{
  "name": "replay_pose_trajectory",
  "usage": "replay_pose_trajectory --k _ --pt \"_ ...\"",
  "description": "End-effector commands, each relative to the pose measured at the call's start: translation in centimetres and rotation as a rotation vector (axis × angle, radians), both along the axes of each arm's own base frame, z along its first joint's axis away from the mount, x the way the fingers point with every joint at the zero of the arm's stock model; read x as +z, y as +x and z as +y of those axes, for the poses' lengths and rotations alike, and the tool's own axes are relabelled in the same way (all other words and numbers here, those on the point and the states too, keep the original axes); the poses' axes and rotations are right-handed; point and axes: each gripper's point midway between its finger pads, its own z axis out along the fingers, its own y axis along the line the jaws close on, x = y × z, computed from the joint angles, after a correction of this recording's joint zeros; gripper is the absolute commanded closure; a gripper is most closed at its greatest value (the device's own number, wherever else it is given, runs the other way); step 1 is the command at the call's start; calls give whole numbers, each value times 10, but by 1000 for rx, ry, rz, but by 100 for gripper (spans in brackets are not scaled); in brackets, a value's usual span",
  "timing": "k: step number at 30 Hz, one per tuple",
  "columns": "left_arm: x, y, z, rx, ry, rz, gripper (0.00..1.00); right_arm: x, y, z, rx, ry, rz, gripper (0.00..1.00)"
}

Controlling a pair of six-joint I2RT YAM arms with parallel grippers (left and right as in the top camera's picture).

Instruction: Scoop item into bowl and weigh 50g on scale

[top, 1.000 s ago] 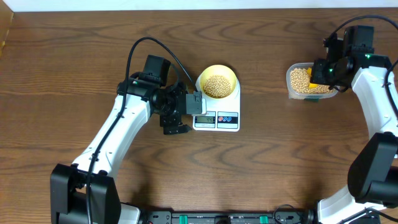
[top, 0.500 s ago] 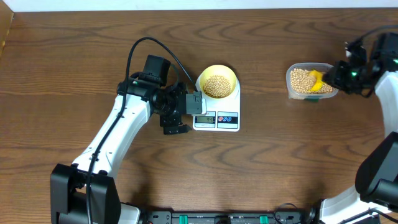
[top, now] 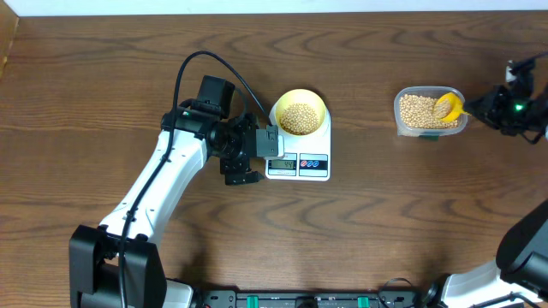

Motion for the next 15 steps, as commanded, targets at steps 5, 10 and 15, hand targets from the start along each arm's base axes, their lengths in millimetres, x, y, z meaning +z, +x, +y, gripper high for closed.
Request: replay_pose_trajectory --k 5,10,15 --pt "4 -2 -2 -4 -23 -1 2 32 0 -1 -2 35 -90 99" --pt "4 -2 -2 -4 -23 -1 2 43 3 10 43 96 -143 99" --pt "4 -2 -2 -4 -23 -1 2 43 3 10 44 96 -145 99"
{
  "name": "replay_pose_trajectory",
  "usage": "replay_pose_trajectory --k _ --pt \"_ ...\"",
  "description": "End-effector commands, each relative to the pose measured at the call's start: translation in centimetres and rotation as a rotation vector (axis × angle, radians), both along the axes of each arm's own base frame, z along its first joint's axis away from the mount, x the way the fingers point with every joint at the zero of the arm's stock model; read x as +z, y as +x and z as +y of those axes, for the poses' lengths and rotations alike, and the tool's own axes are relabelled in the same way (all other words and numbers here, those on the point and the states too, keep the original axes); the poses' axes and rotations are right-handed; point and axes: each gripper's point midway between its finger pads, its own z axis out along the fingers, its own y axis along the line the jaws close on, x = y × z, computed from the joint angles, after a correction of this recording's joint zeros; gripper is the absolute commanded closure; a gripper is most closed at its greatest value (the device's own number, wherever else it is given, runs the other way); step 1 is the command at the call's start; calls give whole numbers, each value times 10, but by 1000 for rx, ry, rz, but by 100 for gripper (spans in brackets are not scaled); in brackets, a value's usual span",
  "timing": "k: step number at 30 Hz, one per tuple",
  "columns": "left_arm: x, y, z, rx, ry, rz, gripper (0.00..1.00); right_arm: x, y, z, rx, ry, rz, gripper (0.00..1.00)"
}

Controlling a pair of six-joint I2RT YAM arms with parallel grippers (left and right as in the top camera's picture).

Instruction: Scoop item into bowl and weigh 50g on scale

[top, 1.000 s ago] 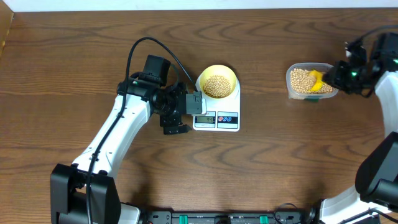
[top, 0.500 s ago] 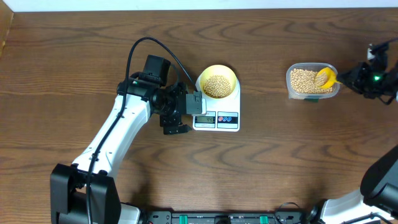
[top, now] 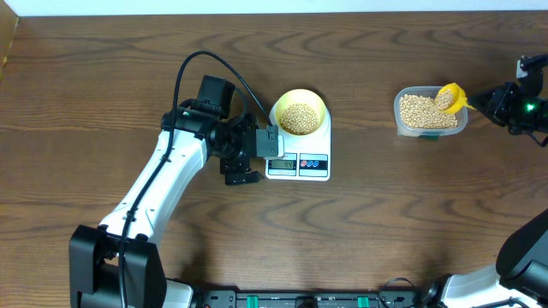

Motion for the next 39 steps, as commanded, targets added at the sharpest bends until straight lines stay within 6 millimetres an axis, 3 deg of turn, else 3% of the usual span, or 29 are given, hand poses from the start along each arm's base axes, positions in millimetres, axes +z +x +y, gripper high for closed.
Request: replay_pose_trajectory --k 1,7,17,30,39 --pt "4 -2 -2 -4 -23 -2 2 18 2 6 23 21 -54 99" --pt "4 -2 -2 -4 -23 -1 2 25 2 15 54 73 -82 99" --pt "4 -2 -2 -4 -23 -1 2 48 6 53 179 198 -168 99" --pt "4 -2 -2 -4 -23 -1 3 65 22 171 466 182 -279 99" --pt "4 -2 -2 -4 -23 -1 3 80 17 244 663 155 -413 99"
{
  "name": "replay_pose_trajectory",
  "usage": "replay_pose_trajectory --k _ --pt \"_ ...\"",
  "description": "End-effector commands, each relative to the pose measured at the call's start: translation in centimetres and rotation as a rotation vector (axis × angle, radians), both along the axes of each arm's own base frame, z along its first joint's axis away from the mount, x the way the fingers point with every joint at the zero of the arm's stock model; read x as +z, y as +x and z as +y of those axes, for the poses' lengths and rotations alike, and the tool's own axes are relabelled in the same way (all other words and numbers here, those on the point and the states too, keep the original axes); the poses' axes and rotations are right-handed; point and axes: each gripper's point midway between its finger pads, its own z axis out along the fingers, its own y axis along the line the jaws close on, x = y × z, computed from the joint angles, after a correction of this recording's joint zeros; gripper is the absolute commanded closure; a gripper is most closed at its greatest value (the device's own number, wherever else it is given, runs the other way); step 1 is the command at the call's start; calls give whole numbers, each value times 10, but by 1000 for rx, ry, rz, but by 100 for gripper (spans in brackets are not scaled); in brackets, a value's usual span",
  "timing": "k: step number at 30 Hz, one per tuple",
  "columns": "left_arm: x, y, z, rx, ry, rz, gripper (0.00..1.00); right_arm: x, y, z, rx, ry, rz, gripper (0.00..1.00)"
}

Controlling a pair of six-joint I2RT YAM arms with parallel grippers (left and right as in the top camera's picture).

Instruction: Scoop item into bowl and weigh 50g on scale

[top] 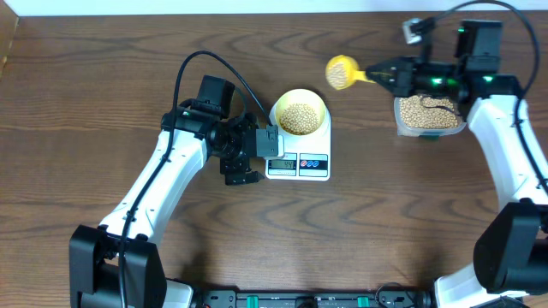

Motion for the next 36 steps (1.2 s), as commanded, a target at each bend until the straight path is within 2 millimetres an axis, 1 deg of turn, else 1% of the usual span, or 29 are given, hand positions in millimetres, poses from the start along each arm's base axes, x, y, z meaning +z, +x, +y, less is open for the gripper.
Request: replay_pose_trajectory --k 1,5,9,18,27,36 --pt "4 -2 -2 -4 -23 -1 3 20 -9 27 91 6 -96 99" --pt "4 -2 -2 -4 -23 -1 2 21 -15 45 173 -29 -203 99" --pt "4 -2 -2 -4 -23 -1 2 21 -17 53 200 -49 -240 99" --pt "4 -2 -2 -4 -23 -1 2 19 -16 55 213 -84 -290 99" --pt "4 -2 -2 -4 -23 -1 2 18 -20 63 260 -110 -358 99" --pt "4 -2 -2 -4 -23 -1 2 19 -20 63 263 -113 -367 99"
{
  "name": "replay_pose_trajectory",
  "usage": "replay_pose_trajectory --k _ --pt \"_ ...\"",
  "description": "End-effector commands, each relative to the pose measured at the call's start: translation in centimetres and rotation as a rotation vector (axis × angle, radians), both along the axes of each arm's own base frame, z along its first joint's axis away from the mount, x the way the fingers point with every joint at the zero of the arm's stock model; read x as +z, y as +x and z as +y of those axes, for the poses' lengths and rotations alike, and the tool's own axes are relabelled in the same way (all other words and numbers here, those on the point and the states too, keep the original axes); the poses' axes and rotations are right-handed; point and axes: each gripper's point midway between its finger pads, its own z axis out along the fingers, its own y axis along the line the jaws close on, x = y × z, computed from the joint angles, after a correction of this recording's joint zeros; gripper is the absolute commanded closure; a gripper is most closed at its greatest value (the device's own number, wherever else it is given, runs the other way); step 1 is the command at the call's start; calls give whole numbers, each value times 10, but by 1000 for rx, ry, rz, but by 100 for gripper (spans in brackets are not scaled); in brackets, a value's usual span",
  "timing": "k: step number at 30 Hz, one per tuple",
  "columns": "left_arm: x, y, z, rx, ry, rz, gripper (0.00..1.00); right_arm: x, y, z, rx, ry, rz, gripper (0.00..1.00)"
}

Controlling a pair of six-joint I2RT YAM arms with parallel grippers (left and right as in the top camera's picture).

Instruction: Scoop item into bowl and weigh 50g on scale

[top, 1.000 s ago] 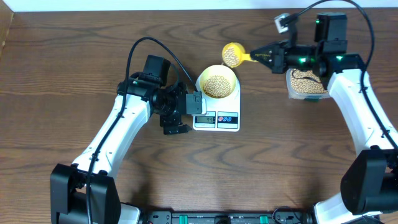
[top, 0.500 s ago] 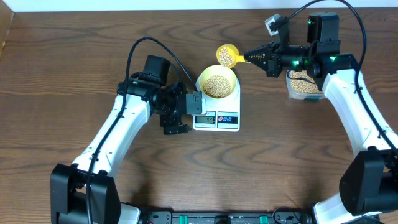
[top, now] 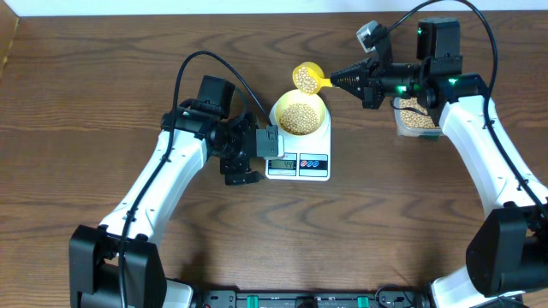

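Note:
A yellow bowl [top: 299, 115] of beige beans stands on a white scale [top: 298, 159]. My right gripper [top: 349, 79] is shut on the handle of a yellow scoop [top: 306, 77]. The scoop is full of beans and hangs over the bowl's far rim. My left gripper [top: 268, 142] is shut on the scale's left edge, beside its display. A clear tub of beans [top: 418, 118] sits at the right, mostly under my right arm.
My left arm runs from the table's front left up to the scale. My right arm reaches in from the right edge, across the tub. The brown wooden table's far edge lies just behind the scoop.
My right gripper has moved the loaded scoop left and slightly nearer, from beside the bowl's far right to over its far rim. The left arm and scale are unchanged.
The scoop was first down in the tub's beans at the right. It then stood lifted at the tub's edge, loaded. Later it hung between tub and bowl, and now it is over the bowl's far rim. My left gripper stayed on the scale throughout.

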Motion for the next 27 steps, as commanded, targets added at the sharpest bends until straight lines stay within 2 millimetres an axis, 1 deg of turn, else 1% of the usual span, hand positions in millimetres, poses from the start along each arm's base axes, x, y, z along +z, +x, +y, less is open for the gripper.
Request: replay_pose_trajectory --k 1,13,27 --pt "4 -2 -2 -4 -23 -1 2 14 -2 2 19 0 -59 99" --pt "4 -2 -2 -4 -23 -1 2 15 -2 2 19 1 -65 99" --pt "4 -2 -2 -4 -23 -1 2 12 -4 2 61 -34 -143 99"
